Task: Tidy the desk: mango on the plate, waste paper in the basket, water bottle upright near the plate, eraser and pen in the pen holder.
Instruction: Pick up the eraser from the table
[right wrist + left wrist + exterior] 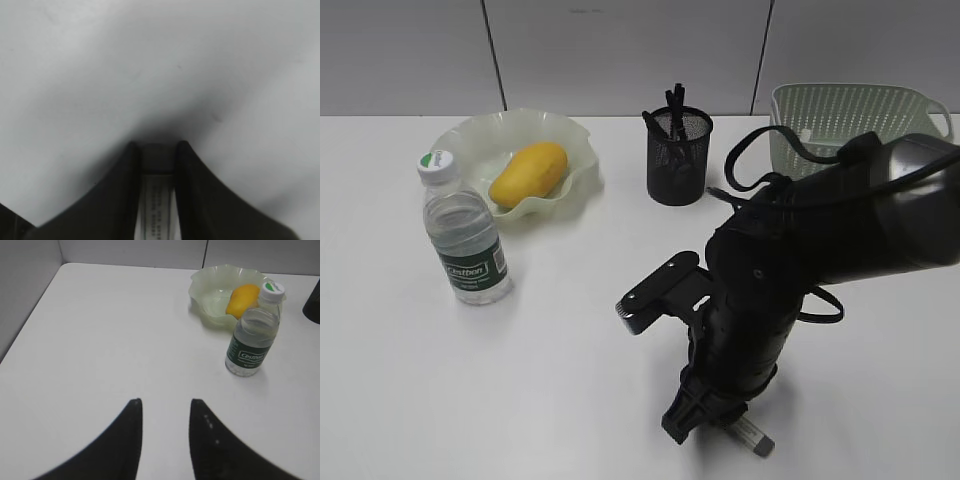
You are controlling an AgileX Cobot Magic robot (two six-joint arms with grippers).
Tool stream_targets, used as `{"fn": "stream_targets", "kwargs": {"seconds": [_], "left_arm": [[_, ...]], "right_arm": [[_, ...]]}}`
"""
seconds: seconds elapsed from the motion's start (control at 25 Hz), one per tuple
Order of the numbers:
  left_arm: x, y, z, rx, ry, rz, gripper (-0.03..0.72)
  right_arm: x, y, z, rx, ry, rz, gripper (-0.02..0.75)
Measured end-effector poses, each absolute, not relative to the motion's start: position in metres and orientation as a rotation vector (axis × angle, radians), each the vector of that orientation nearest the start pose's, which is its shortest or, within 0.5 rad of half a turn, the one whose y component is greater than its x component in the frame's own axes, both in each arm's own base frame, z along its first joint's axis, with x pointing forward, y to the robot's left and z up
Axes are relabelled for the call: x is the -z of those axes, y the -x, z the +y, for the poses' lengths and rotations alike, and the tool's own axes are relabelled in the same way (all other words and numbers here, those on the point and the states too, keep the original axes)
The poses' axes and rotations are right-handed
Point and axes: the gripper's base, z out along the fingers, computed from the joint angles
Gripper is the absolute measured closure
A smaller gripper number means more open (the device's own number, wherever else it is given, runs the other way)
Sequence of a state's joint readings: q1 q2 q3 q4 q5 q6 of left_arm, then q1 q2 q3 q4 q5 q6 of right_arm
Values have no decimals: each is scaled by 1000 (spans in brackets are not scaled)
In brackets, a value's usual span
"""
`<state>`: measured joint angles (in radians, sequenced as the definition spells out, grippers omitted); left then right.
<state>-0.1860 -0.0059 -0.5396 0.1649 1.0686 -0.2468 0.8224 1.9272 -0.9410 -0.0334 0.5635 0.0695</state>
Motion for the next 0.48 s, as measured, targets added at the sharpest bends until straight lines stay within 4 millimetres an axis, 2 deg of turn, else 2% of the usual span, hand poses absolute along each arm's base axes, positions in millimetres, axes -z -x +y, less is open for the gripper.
{"fn": "stream_targets", "kwargs": {"seconds": [0.08,0.16,0.24,0.32,0.4,0.48], "left_arm": [[-288,9,15,83,74,1996,451],[-288,9,15,83,74,1996,451],[-288,9,15,83,74,1996,451],[-288,9,15,83,74,1996,451],[-288,9,15,83,74,1996,451],[-288,9,15,83,74,1996,451]], "right_arm": [[-101,-217,232,-44,1156,2807,577],[-104,-218,232,-47,1160,2787,576],[-116,-223,233,-80,1143,2712,576],[-145,-234,235,-164,1072,2549,576],[-180,-253,232,-270,934,2322,576],[-210,-281,217,-346,751,2109,576]]}}
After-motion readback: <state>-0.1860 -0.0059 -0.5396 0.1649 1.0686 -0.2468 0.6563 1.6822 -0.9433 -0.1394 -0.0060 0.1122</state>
